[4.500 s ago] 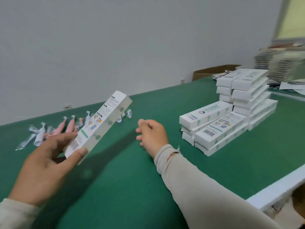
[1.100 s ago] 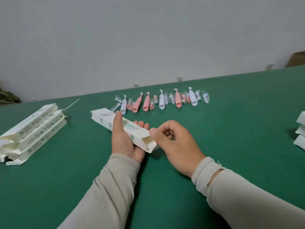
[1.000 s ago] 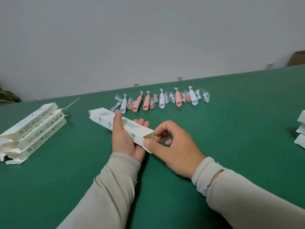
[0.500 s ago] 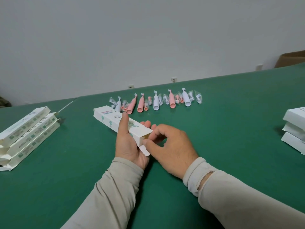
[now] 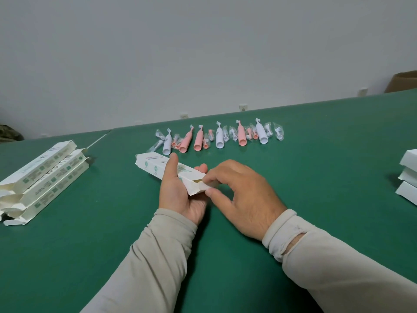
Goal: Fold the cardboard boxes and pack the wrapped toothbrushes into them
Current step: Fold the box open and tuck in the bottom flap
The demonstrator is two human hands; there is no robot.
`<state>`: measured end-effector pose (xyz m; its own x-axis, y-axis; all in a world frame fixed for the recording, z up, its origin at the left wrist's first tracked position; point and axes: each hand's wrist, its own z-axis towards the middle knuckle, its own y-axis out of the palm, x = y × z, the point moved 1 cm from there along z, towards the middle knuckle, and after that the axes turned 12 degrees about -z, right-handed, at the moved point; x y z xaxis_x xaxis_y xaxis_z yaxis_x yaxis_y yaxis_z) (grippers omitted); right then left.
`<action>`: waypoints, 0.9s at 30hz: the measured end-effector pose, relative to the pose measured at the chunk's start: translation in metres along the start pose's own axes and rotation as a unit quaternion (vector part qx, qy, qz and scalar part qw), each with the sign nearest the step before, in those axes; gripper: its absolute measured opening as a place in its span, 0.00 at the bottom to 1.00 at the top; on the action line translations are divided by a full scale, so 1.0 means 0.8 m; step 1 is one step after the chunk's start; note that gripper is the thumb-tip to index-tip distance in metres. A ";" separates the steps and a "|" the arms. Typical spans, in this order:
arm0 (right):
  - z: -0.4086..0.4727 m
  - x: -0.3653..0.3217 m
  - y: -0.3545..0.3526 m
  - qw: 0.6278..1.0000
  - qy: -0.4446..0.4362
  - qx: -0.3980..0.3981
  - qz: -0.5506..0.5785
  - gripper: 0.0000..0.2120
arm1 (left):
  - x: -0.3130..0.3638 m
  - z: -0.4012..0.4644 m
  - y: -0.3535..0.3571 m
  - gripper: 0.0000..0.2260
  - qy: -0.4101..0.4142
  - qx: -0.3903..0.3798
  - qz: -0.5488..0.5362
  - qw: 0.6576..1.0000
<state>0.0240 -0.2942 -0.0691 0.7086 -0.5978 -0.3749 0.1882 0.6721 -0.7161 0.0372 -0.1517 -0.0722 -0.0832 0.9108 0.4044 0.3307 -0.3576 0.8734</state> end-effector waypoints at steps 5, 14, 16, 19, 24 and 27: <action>0.000 0.002 0.002 1.000 0.002 0.021 0.008 0.06 | -0.005 0.006 -0.004 0.32 -0.016 0.004 0.005 1.000; 0.000 0.020 -0.008 0.997 0.048 0.050 -0.017 0.13 | -0.017 -0.010 0.007 0.25 -0.044 -0.062 0.069 0.995; -0.002 0.030 -0.006 0.997 0.077 -0.005 -0.006 0.13 | -0.015 -0.011 0.007 0.28 -0.004 -0.066 0.142 0.988; -0.003 0.044 -0.005 0.982 0.144 -0.029 0.122 0.07 | 0.006 -0.013 -0.005 0.21 0.212 -0.051 0.459 0.861; 0.005 0.069 -0.036 0.925 0.260 0.184 0.205 0.06 | 0.041 0.000 -0.025 0.20 0.325 -0.074 0.671 0.663; 0.010 0.066 -0.052 0.951 0.180 0.236 0.088 0.08 | 0.043 0.000 -0.025 0.23 0.340 -0.078 0.698 0.626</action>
<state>0.0592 -0.3503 -0.0549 0.4944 -0.5119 -0.7025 0.4336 0.8457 -0.3111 0.0274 -0.1134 -0.0761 -0.2139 -0.5906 0.7781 0.4368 -0.7703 -0.4646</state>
